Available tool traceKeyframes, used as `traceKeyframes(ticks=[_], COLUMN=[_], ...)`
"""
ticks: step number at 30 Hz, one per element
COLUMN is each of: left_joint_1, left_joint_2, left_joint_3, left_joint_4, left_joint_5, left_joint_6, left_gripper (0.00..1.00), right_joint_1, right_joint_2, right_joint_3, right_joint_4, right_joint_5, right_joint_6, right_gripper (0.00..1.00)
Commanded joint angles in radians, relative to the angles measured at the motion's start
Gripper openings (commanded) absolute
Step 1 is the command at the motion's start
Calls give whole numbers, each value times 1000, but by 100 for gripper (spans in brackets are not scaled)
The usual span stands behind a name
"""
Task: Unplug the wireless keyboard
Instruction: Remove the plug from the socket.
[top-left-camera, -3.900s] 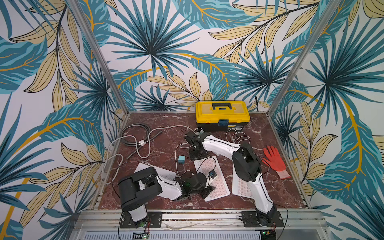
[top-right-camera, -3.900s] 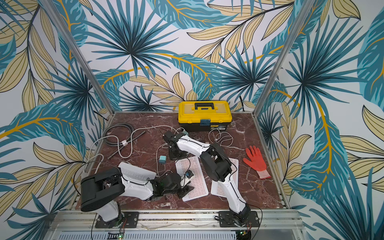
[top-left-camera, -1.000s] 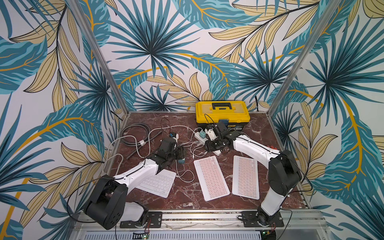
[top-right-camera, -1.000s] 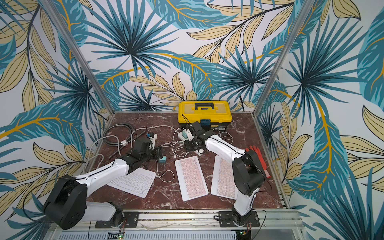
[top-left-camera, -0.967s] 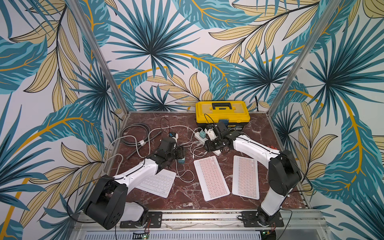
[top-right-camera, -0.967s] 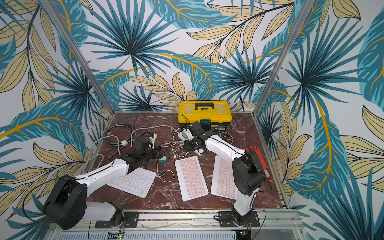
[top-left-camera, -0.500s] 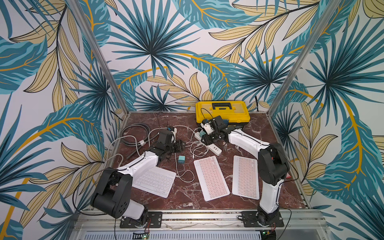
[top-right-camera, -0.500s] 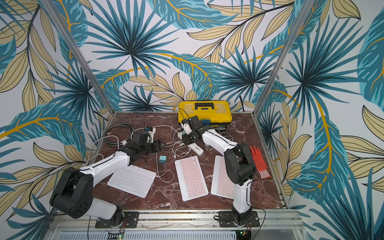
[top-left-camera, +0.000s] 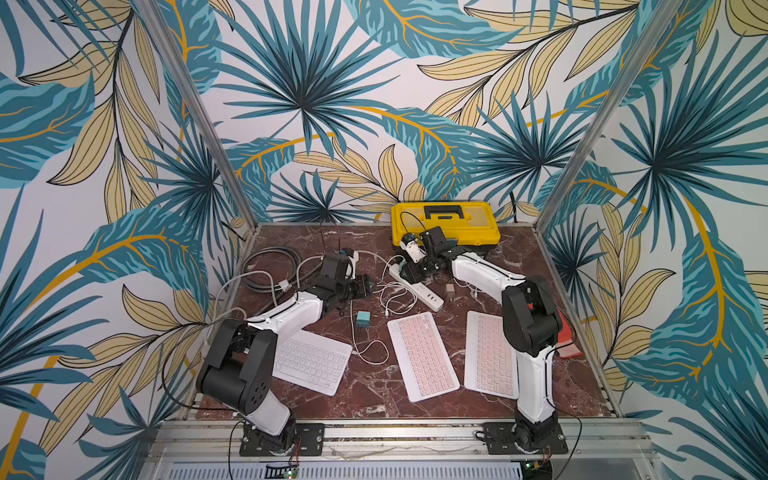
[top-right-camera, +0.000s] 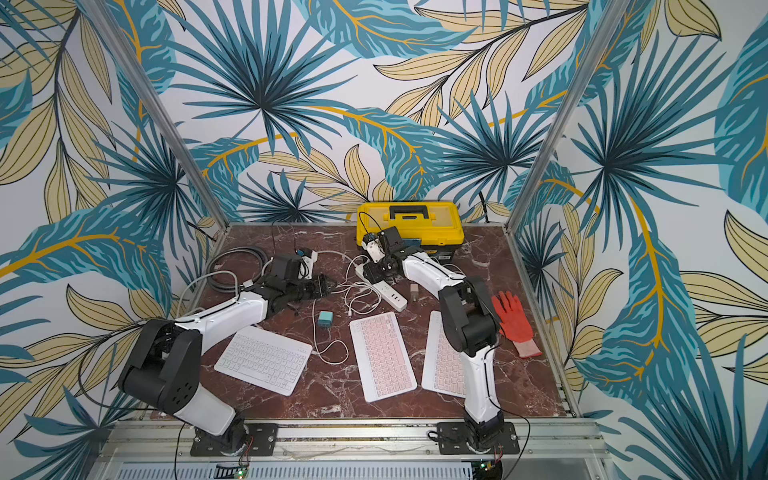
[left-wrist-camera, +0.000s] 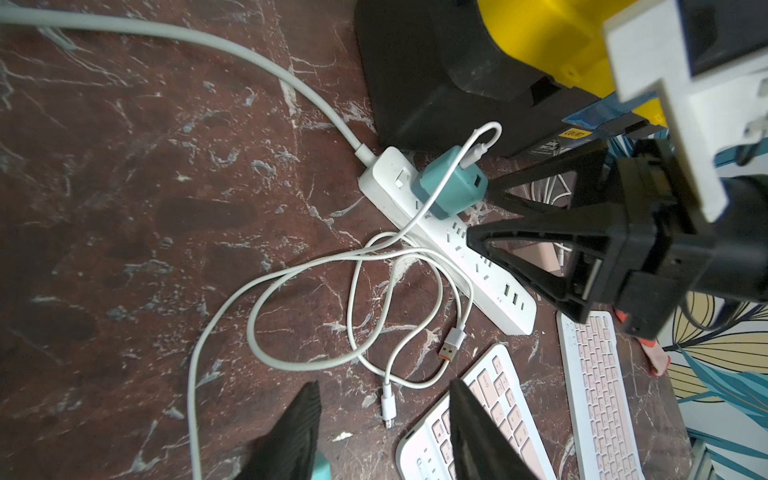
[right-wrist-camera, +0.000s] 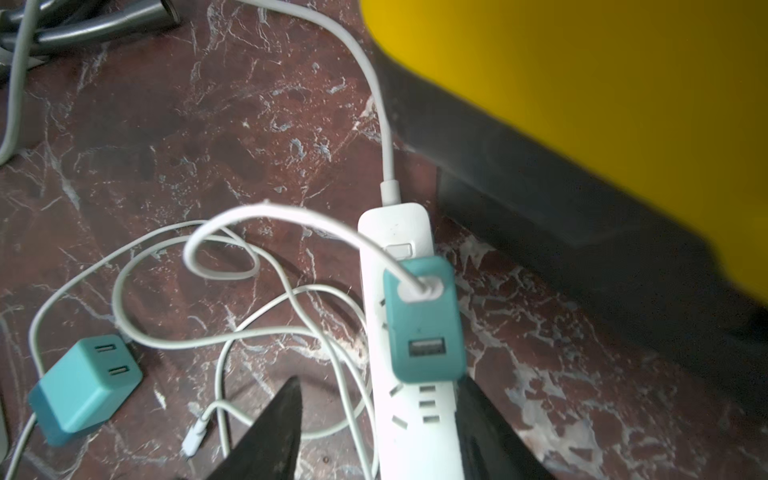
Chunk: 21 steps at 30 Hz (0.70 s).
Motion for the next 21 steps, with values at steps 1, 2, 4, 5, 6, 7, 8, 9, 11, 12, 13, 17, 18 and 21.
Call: traceKeyframes(ticks=[1, 2, 4, 5, 6, 7, 8, 9, 11, 12, 13, 17, 18, 21], left_joint_1=[14, 14, 15, 16, 18, 20, 22, 25, 27, 28, 30, 37, 36, 40], left_joint_2=[13, 13, 17, 18, 20, 23, 24, 26, 26, 27, 29, 34, 34, 40], left_joint_3=[27, 27, 27, 26, 27, 29, 32, 32, 35, 36, 37, 39, 40, 47], left_joint_4=[-5, -4, -4, -4, -5, -4, -4, -4, -5, -4, -4, -5, -5, -5], left_joint_5=[16, 16, 14, 14, 14, 17, 18, 20, 20, 20, 19, 24, 25, 29], left_joint_6=[-9, -11, -12, -13, -15, -15, -17, -19, -23, -24, -26, -35, -36, -45], left_gripper=[52, 52, 52, 52, 52, 52, 52, 52, 52, 52, 52, 52, 52, 52], right_joint_1=[-9, -13, -18, -19, -20, -21, -21, -21, -21, -21, -21, -21, -21, -21], right_joint_2=[52, 62, 76, 83, 89, 96, 102, 105, 109, 113, 113, 117, 118, 118], right_joint_3=[47, 62, 76, 82, 86, 91, 96, 97, 98, 97, 98, 92, 90, 75], right_joint_4=[0, -7, -3, -2, -3, -3, -5, -6, -8, -10, -15, -28, -31, -31], right_joint_5=[-3, -6, -12, -14, -14, -9, -5, 1, 8, 7, 3, -16, -22, -39], right_joint_6=[-21, -21, -28, -36, -45, -52, -55, -57, -68, -75, -80, -99, -102, -107], right_gripper=[58, 57, 55, 54, 52, 51, 50, 50, 48, 47, 45, 36, 33, 28])
